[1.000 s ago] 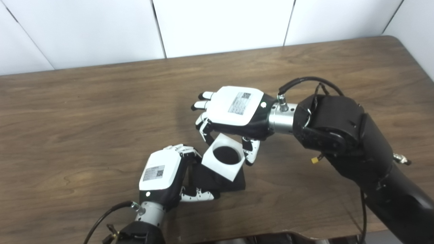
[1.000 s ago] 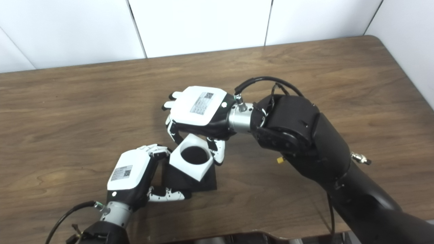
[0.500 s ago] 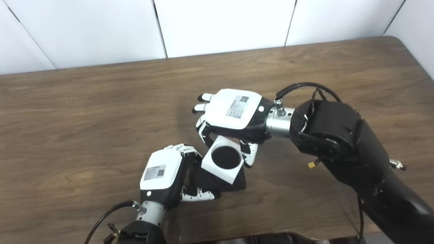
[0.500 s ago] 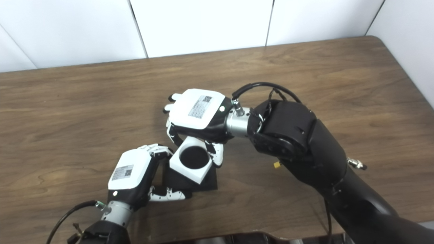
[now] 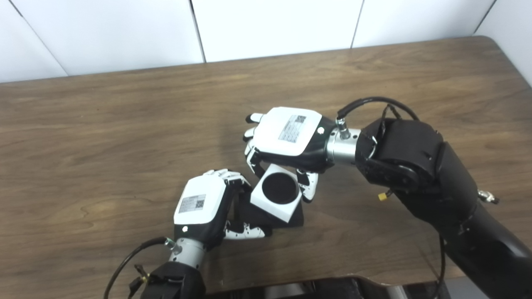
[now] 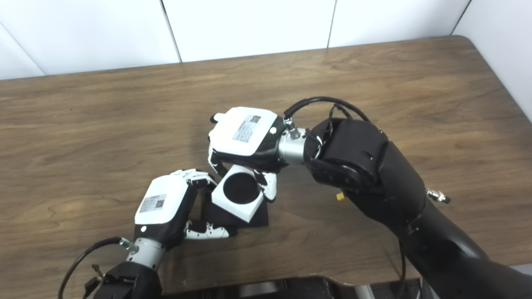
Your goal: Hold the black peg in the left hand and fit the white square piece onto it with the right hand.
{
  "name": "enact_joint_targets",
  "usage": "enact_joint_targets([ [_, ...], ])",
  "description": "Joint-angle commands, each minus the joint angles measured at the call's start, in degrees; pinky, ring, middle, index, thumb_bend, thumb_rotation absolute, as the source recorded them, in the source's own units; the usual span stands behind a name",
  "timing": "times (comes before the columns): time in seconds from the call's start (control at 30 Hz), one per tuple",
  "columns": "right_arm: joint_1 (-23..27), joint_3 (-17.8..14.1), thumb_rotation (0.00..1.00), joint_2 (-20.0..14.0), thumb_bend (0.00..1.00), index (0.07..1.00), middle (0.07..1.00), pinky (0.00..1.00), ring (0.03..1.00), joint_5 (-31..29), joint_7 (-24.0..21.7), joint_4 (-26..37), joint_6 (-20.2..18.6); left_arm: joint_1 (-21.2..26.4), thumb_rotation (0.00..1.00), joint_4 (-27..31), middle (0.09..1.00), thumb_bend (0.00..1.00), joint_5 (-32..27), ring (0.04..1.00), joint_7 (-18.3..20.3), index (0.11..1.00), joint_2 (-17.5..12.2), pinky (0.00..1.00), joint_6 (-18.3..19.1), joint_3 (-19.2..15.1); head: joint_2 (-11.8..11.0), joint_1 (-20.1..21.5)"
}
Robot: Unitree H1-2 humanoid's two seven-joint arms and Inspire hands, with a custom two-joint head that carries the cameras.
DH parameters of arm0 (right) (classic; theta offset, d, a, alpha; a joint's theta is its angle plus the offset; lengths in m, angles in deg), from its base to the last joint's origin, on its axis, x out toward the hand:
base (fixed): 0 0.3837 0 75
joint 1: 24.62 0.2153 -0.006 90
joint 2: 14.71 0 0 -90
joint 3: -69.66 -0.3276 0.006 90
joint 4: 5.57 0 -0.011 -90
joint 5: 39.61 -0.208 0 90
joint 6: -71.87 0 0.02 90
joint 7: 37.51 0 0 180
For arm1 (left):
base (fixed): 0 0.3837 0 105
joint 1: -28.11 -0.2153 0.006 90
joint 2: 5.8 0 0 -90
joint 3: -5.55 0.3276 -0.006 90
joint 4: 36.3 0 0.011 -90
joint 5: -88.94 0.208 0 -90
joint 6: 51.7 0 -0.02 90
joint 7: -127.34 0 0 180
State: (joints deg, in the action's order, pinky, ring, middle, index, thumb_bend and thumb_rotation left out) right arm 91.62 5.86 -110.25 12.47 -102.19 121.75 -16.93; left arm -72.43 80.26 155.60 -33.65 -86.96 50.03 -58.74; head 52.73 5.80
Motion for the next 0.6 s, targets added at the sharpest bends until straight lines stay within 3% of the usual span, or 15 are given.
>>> enact_joint_targets([
  [0.0, 1.9, 0.1, 0.29, -0.5, 0.95, 0.619, 0.815, 1.00, 0.923, 0.6, -1.5, 0.4, 0.2, -0.2, 0.05, 0.7, 0.756, 0.52, 0.5, 0.841, 1.4, 0.486, 1.5, 0.88, 0.3, 0.4, 0.0, 0.0],
  [0.1, 2.4, 0.5, 0.44, -0.8, 1.00, 0.658, 0.838, 1.00, 0.943, 1.7, -3.2, 0.2, 0.8, -0.1, 0.05, 0.5, 0.756, 0.52, 0.4, 0.841, 1.2, 0.486, 1.5, 0.88, 0.2, 0.5, 0.0, -0.1],
  [0.2, 2.6, 0.4, 0.49, -1.1, 1.00, 0.673, 0.846, 1.00, 0.946, 1.7, -2.9, -0.3, 0.9, -0.1, 0.05, 0.5, 0.755, 0.52, 0.4, 0.840, 1.1, 0.486, 1.6, 0.88, 0.2, 0.4, 0.0, -0.1],
  [0.33, 3.0, -0.4, 0.50, -1.1, 1.00, 0.743, 0.890, 1.00, 0.974, 0.6, -3.3, -0.5, -0.6, -0.1, 0.05, 0.6, 0.754, 0.52, 0.5, 0.840, 1.2, 0.486, 1.6, 0.88, 0.3, 0.4, 0.0, -0.1],
  [0.57, 3.2, -1.9, 0.51, -0.7, 1.00, 0.961, 0.955, 1.00, 1.000, 0.6, -2.8, -0.1, -1.5, -0.2, 0.05, 0.4, 0.751, 0.52, 1.0, 0.835, 1.2, 0.486, 1.7, 0.88, 0.5, 0.5, 0.0, -0.1],
])
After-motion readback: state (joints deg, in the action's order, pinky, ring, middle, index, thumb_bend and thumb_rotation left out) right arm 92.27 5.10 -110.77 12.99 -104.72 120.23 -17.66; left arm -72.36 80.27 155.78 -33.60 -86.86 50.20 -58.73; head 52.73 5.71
